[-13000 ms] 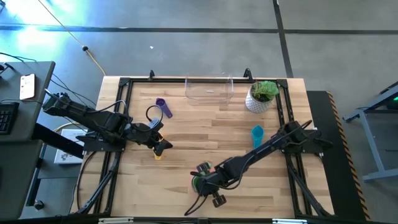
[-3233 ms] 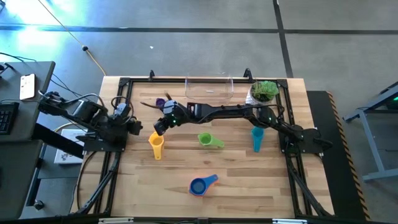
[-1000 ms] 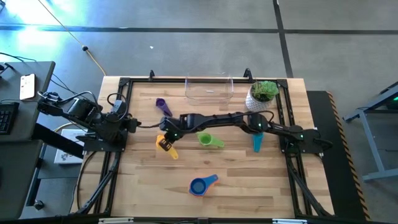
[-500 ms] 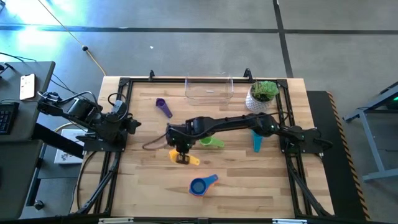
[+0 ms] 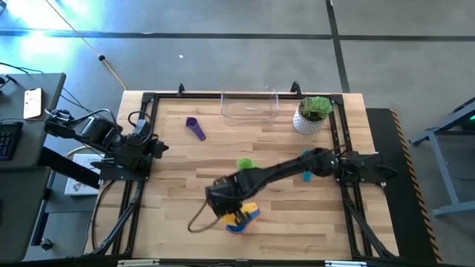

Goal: Nest measuring cups in basket
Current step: Stack the yellow measuring cup on top of the blue measuring cup

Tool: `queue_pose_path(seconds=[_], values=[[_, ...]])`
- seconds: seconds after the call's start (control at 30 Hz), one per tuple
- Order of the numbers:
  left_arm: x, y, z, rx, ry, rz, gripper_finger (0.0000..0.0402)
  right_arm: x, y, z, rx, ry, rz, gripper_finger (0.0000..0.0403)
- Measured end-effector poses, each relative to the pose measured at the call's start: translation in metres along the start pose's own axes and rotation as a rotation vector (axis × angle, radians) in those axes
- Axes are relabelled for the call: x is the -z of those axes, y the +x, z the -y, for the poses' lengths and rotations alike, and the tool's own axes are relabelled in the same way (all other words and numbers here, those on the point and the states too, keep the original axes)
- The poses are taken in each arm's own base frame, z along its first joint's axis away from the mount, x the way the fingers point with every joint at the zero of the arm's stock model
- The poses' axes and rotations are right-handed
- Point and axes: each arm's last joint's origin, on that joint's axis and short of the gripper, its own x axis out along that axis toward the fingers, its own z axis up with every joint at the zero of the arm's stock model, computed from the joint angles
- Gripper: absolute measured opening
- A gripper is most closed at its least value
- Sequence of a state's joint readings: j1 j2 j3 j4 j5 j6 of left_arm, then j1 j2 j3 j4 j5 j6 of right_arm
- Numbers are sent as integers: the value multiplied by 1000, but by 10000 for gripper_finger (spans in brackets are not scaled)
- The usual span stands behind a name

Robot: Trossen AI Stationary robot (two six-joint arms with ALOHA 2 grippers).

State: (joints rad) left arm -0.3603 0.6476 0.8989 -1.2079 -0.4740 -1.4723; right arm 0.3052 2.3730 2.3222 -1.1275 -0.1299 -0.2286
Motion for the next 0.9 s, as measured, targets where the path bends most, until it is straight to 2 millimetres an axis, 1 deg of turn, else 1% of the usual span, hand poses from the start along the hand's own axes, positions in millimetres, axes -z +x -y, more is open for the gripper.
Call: queue_pose_path(seconds=[0.1, 0.2, 0.4, 0.67, 0.9], values=[[0, 0, 0, 0, -2, 0, 60, -3, 2, -14, -11, -70, -2, 0], [0, 0, 0, 0, -19, 0, 60, -4, 3, -21, -17, -104, -6, 0], [0, 0, 0, 0, -18, 0, 60, -4, 3, -24, -17, -164, -8, 0], [0, 0, 0, 0, -18, 0, 60, -1, 22, -23, -58, -205, -28, 0], [0, 0, 0, 0, -17, -1, 60, -1, 26, -22, -59, -221, -30, 0]])
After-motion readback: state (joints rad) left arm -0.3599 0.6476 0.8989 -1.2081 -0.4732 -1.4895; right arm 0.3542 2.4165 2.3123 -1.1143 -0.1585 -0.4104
